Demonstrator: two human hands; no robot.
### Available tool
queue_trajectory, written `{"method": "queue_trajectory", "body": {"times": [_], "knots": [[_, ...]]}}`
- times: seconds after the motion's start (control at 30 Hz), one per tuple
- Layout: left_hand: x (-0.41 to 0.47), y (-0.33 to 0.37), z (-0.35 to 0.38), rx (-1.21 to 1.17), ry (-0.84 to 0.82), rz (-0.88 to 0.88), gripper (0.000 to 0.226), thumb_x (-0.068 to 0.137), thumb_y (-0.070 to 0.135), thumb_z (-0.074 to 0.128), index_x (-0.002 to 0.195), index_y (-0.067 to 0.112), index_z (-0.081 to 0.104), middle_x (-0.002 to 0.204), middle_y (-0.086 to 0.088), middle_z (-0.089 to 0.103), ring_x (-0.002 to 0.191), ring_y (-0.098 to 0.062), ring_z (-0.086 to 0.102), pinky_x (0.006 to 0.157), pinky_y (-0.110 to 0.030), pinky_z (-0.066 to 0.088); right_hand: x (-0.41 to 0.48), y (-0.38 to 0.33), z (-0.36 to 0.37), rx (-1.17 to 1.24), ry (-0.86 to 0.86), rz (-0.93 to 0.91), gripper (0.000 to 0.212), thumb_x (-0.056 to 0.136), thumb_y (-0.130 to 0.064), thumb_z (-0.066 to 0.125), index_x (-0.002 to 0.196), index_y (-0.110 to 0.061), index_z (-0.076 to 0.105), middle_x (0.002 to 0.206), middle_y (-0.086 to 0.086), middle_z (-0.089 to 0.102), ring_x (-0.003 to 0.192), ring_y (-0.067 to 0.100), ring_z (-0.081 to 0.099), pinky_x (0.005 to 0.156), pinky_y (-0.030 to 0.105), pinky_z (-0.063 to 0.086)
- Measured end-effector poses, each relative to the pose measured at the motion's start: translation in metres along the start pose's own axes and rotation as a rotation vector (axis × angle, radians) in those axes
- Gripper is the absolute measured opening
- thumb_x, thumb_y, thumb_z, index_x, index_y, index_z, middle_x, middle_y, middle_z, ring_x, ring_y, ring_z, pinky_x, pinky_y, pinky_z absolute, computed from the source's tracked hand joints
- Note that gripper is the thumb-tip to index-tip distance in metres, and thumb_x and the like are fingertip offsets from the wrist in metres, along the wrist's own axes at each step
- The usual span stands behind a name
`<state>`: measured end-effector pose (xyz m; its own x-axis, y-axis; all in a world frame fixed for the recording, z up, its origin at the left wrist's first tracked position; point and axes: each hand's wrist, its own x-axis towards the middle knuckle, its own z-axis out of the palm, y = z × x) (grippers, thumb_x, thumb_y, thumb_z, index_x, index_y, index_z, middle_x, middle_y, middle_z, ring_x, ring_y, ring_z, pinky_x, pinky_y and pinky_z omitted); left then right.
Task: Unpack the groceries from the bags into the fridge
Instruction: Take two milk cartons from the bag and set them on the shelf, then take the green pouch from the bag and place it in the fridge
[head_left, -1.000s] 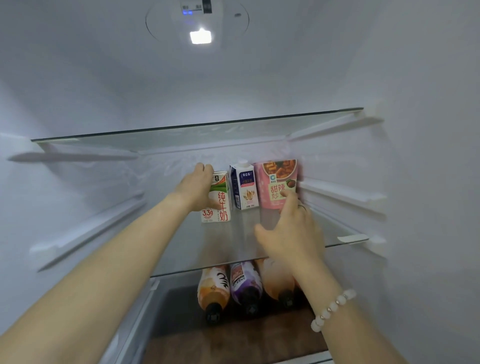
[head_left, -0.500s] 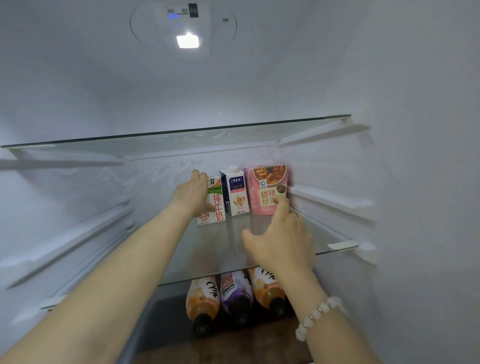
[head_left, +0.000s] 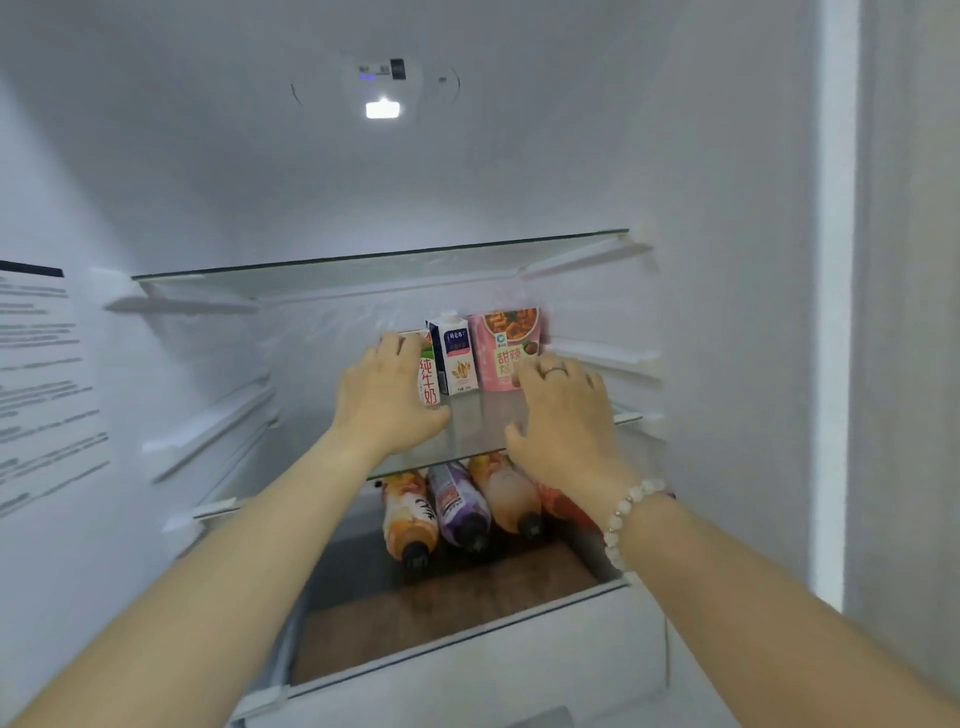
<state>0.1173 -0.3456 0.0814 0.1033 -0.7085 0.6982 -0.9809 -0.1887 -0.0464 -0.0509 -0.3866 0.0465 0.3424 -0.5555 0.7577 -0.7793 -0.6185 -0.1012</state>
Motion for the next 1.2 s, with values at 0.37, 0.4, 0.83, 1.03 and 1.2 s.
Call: {"method": "queue_trajectory", "body": {"times": [0.37, 0.4, 0.83, 1.03, 1.2], "knots": [[-0.109, 0.091, -0.083, 0.087, -0.039, 0.091, 0.075, 0.078, 0.045, 0.065, 0.14, 0.018, 0.032, 0.136, -0.003, 0.045, 0.121, -0.023, 0.044, 0.094, -0.036, 0.04, -0.106, 0.033, -0.117, -0.088, 0.06, -0.136, 0.04, 0.077, -0.024, 0.06, 0.114, -0.009, 0.055, 0.116, 0.01, 0.055, 0.106, 0.029, 0.048, 0.091, 0.035, 0.036], [-0.117, 0.104, -0.092, 0.099, -0.046, 0.082, 0.075, 0.078, 0.046, 0.064, 0.14, 0.018, 0.032, 0.134, -0.004, 0.045, 0.12, -0.023, 0.045, 0.093, -0.036, 0.041, -0.12, 0.037, -0.129, -0.076, 0.052, -0.141, 0.041, 0.078, -0.024, 0.06, 0.115, -0.008, 0.055, 0.118, 0.011, 0.055, 0.108, 0.03, 0.048, 0.092, 0.036, 0.036], [-0.188, 0.257, -0.163, -0.072, 0.012, 0.207, 0.056, 0.077, 0.037, 0.064, 0.127, 0.017, 0.047, 0.12, -0.002, 0.054, 0.11, -0.023, 0.05, 0.085, -0.036, 0.042, -0.223, 0.125, -0.265, -0.392, 0.07, -0.03, 0.023, 0.061, -0.023, 0.069, 0.079, -0.012, 0.058, 0.084, 0.004, 0.057, 0.078, 0.024, 0.054, 0.064, 0.03, 0.027], [-0.188, 0.349, -0.172, -0.27, 0.015, 0.361, 0.055, 0.078, 0.04, 0.065, 0.127, 0.02, 0.047, 0.116, 0.003, 0.054, 0.111, -0.021, 0.049, 0.086, -0.033, 0.039, -0.266, 0.177, -0.33, -0.565, 0.186, 0.065, 0.035, 0.03, -0.02, 0.077, 0.057, -0.011, 0.056, 0.062, 0.005, 0.057, 0.055, 0.024, 0.054, 0.055, 0.025, 0.026], [-0.205, 0.447, -0.18, -0.502, 0.117, 0.572, 0.048, 0.075, 0.036, 0.068, 0.116, 0.015, 0.056, 0.105, 0.0, 0.06, 0.099, -0.024, 0.054, 0.077, -0.035, 0.042, -0.317, 0.223, -0.394, -0.685, 0.261, 0.193, 0.03, 0.039, -0.017, 0.078, 0.064, -0.009, 0.062, 0.069, 0.006, 0.061, 0.061, 0.027, 0.057, 0.056, 0.026, 0.041]]}}
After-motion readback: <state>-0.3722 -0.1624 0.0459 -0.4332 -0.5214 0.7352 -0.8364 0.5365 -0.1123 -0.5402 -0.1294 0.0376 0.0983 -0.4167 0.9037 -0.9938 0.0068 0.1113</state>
